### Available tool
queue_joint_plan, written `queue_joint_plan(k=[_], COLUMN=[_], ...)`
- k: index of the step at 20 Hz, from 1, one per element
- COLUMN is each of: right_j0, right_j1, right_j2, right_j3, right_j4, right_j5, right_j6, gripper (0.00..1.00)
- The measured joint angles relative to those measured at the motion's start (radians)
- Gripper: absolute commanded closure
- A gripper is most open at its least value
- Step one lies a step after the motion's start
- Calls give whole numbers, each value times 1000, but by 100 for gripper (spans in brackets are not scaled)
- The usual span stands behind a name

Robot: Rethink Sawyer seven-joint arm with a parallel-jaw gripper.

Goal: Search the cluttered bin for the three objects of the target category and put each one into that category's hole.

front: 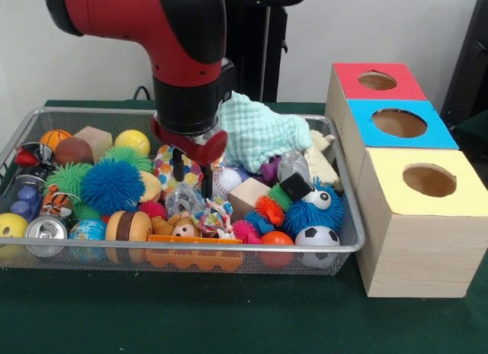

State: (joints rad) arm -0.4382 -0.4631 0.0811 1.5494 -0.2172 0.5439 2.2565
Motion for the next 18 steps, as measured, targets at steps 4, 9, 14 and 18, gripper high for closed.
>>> queue_joint_plan(k=[4, 9, 14, 18], right_j0=[-8, -30, -53, -67], right_j1=[7, 7, 7, 7], right_j2=[0, 0, 0, 1], right_j3=[0, 0, 0, -2], right_j4=[0, 0, 0, 0], right_j5=[-23, -32, -32, -32], right_j6=[0, 0, 0, 0], gripper=[0, 0, 0, 0])
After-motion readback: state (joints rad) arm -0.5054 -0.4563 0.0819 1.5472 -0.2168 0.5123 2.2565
